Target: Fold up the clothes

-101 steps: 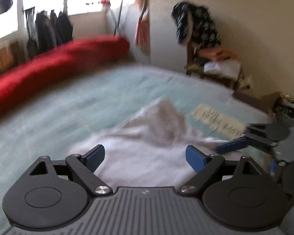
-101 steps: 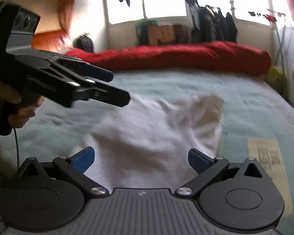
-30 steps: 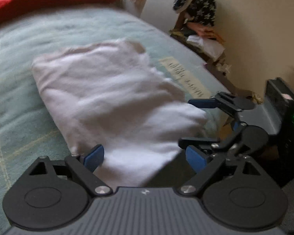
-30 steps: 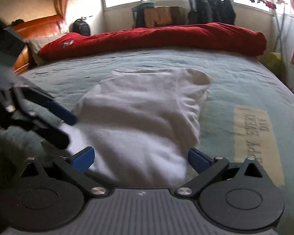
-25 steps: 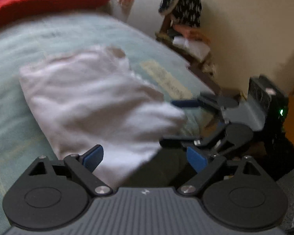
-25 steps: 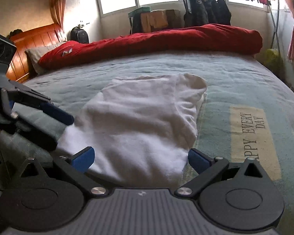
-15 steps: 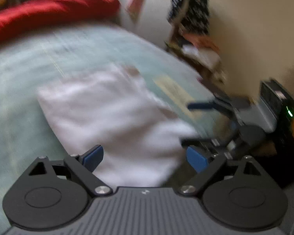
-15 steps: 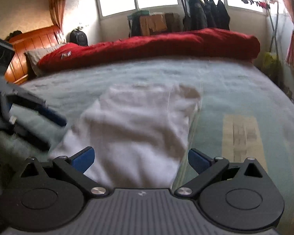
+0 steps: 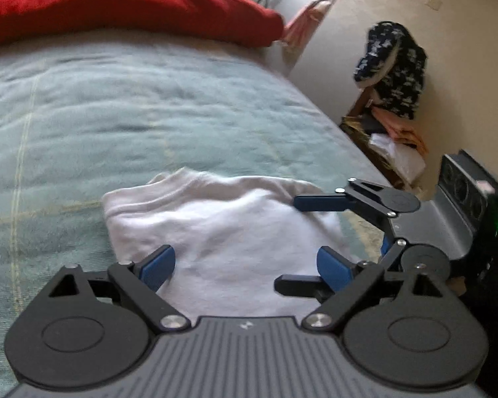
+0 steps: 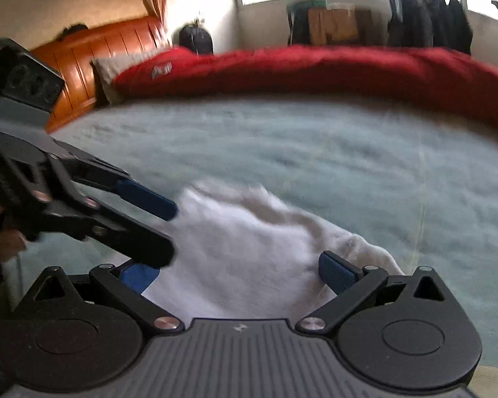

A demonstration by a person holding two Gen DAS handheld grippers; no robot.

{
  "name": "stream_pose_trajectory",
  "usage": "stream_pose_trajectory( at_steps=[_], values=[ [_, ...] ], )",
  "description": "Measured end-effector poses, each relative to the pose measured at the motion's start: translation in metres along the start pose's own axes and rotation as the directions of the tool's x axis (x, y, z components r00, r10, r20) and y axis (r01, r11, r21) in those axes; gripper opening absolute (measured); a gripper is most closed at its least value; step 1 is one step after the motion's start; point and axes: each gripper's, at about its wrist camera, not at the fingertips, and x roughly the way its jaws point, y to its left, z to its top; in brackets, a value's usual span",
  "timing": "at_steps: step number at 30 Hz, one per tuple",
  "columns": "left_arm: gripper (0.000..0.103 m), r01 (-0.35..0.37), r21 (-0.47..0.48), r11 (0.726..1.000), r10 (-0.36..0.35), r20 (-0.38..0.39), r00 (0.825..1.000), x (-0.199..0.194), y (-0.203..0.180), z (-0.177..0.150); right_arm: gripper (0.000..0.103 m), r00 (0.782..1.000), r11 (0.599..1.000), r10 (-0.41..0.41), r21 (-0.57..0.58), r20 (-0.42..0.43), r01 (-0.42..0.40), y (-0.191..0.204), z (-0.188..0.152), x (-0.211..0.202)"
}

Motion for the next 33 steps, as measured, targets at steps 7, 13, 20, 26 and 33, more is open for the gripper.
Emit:
stream_pose_trajectory(
  at_steps=[7, 13, 20, 26, 33],
  values=[
    [0.092, 0.022, -0.008, 1.0, -0.022, 0.017, 1.0, 0.005, 0.002, 0.004, 0.103, 0.999, 0.997, -0.034, 0.072, -0.007, 0.034, -0.025, -0.015, 0.008],
    [0.092, -0.022, 0.027, 0.999, 0.02, 0.07, 0.997, -0.011, -0.014, 0.002, 0.103, 0.996, 0.997, -0.071, 0.04, 0.048, 0.07, 0.003, -0.01, -0.026],
    [0.092, -0.047, -0.034, 0.998, 0.049, 0.034, 0.998, -0.002, -0.009, -0.014, 0.103, 1.0, 0.996, -0.019, 0.084, -0.004, 0.02, 0.024, -0.028, -0.032],
    [0.093, -0.052, 0.015, 0.999, 0.05, 0.077, 0.996, -0.039, -0.031, -0.017, 0.103, 0.999, 0.995, -0.054, 0.089, 0.009, 0.053, 0.038, -0.022, -0.048],
    [0.093, -0.042, 0.053, 0.998, 0.038, 0.065, 0.997, -0.061, -0.059, -0.042, 0.103, 0.997, 0.991, -0.076, 0.115, 0.004, 0.075, 0.055, -0.028, -0.066]
  ],
)
